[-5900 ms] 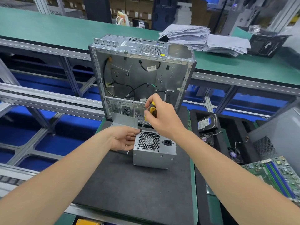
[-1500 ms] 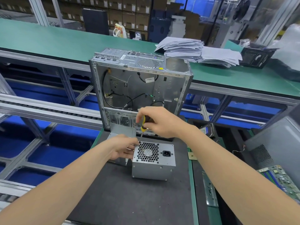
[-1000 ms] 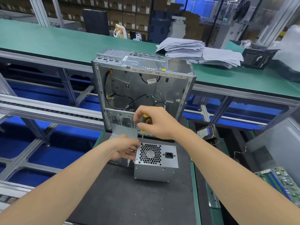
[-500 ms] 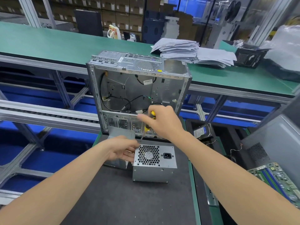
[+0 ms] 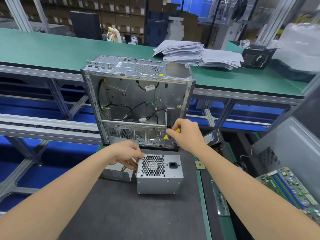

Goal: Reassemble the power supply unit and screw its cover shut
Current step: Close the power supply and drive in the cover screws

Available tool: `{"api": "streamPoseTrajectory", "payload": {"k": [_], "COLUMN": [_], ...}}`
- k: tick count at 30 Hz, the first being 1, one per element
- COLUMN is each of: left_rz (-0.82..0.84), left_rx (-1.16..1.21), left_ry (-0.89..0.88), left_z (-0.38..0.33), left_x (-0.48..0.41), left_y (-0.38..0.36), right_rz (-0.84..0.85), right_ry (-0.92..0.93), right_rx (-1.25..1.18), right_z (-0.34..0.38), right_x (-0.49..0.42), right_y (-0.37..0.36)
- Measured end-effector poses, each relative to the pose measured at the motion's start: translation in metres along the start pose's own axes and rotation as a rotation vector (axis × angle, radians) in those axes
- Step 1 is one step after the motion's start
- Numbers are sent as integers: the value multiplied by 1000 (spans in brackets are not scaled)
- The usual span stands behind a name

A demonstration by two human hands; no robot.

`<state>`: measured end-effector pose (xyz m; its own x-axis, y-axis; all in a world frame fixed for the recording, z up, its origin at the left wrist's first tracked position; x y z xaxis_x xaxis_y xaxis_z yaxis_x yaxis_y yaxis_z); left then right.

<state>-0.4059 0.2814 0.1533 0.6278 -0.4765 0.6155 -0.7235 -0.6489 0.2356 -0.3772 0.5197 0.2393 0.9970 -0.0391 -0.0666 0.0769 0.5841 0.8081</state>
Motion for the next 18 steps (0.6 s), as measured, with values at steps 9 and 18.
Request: {"api": "streamPoseTrajectory", "payload": {"k": [9,18], "left_rz": [-356,-343], "left_rx": [-439,-527], "left_ry": [-228,-326], "left_z": [-43,-80], "left_x": [-1,-35], "left_y": [-16,-62], "right_rz": [103,288], "right_ry": [-340,-650], "right_rx": [-15,-59], "right_z": [-98,-140], "right_x": [29,80], "right_y": [-37,-71]}}
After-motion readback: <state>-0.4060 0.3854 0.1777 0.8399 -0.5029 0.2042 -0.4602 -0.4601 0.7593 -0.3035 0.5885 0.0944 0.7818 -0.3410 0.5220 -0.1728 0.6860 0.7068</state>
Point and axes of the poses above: each hand's wrist, its own x-axis away from the middle knuckle, its own y-axis out of the back of the hand, z = x × y, the point moved 4 cm from there along -x, towards the middle knuckle, and after that the axes turned 7 degrees about z, right-handed, at the moved point
